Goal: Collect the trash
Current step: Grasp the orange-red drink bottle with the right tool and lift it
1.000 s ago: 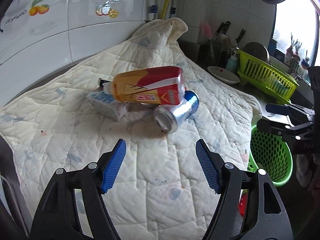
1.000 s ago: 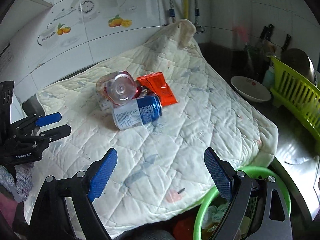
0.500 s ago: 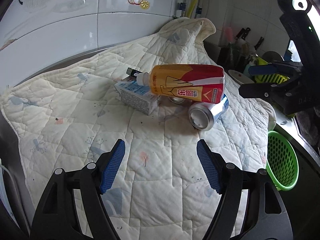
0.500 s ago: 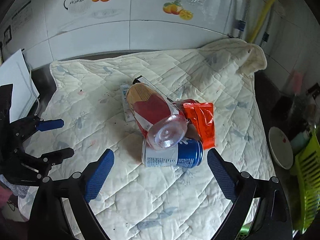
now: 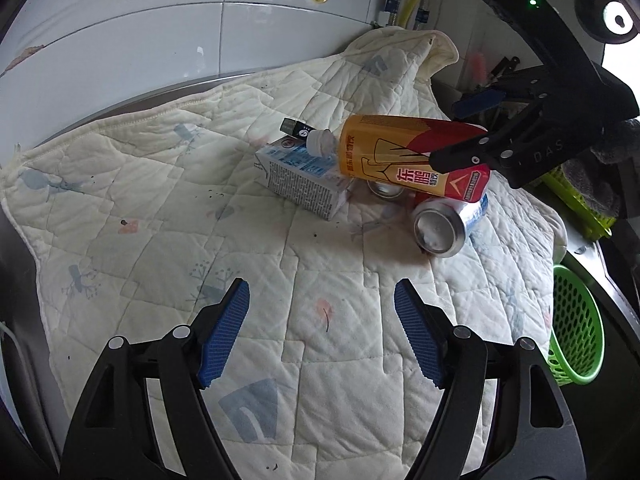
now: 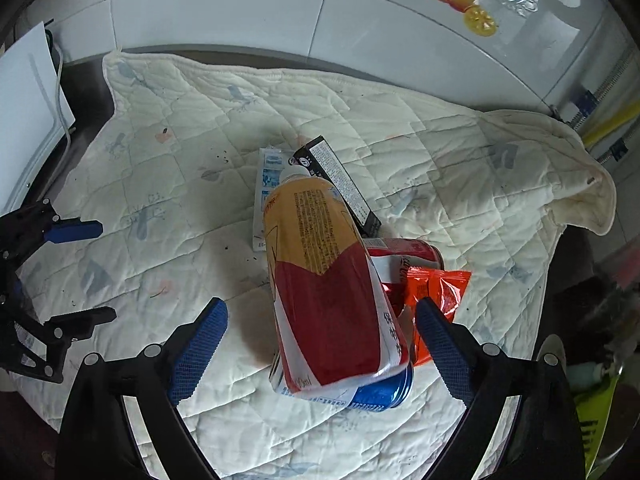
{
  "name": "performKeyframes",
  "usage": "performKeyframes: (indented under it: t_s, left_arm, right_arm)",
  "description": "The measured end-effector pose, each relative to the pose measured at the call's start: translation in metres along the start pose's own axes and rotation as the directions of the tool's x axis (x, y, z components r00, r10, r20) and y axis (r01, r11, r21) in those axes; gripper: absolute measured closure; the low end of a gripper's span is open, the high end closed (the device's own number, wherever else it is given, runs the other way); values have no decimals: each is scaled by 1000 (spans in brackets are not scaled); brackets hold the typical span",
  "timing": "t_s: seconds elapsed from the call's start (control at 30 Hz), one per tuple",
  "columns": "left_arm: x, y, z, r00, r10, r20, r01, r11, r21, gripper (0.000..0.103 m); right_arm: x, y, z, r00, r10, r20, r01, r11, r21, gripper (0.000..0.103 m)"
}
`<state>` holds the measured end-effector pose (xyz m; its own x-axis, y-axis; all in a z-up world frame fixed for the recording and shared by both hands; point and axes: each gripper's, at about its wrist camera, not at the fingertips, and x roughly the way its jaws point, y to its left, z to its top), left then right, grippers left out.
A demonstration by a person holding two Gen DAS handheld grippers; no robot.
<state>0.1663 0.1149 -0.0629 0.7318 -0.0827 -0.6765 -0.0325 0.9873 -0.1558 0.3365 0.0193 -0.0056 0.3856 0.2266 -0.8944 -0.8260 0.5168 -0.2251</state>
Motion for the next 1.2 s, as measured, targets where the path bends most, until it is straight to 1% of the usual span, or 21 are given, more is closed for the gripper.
performKeyframes:
  t_s: [0.17,0.27,0.4,0.63,0.7,0.73,0.77,0.87,1.0,1.2]
  left_arm:
    - [6,5,-2,1000,2,-14,-2,1000,0,29]
    - [9,8,-3,1000,3,-20,-3,1000,3,29]
    - [13,11,-3,1000,4,-28,-4,1000,2,29]
    - [20,14,-5,999,0,-40,0,1000,-6,29]
    - [20,15,-5,999,0,-41,0,1000,-6,29]
    - [21,16,-6,999,0,-42,0,1000,-8,29]
    - [21,17,-6,999,0,-44,0,1000,-11,29]
    - [23,18,-5,999,-1,-46,0,1000,-16,29]
    - [21,15,-2,999,-9,-38,9,1000,-3,29]
    - [21,-2,4,999,-34,-30,35,999,27,29]
  right_arm:
    - [24,-1,17,998,23,-59,-25,999,-37,12]
    - [37,-1,25,995,23,-93,-27,998,-52,12]
    - [51,-1,30,991,9,-136,-20,996,-82,12]
    - [66,0,34,985,3,-175,-22,994,-108,12]
    - [70,1,32,983,-4,-184,-18,993,-118,20]
    - [70,1,31,982,6,-190,-28,993,-112,28]
    - [70,1,31,982,10,-188,-30,994,-107,36]
    - [64,1,28,986,32,-162,-44,996,-74,40]
    - [50,0,22,993,46,-111,-49,999,-25,41]
    - [22,-7,1,997,72,-30,-69,995,72,41]
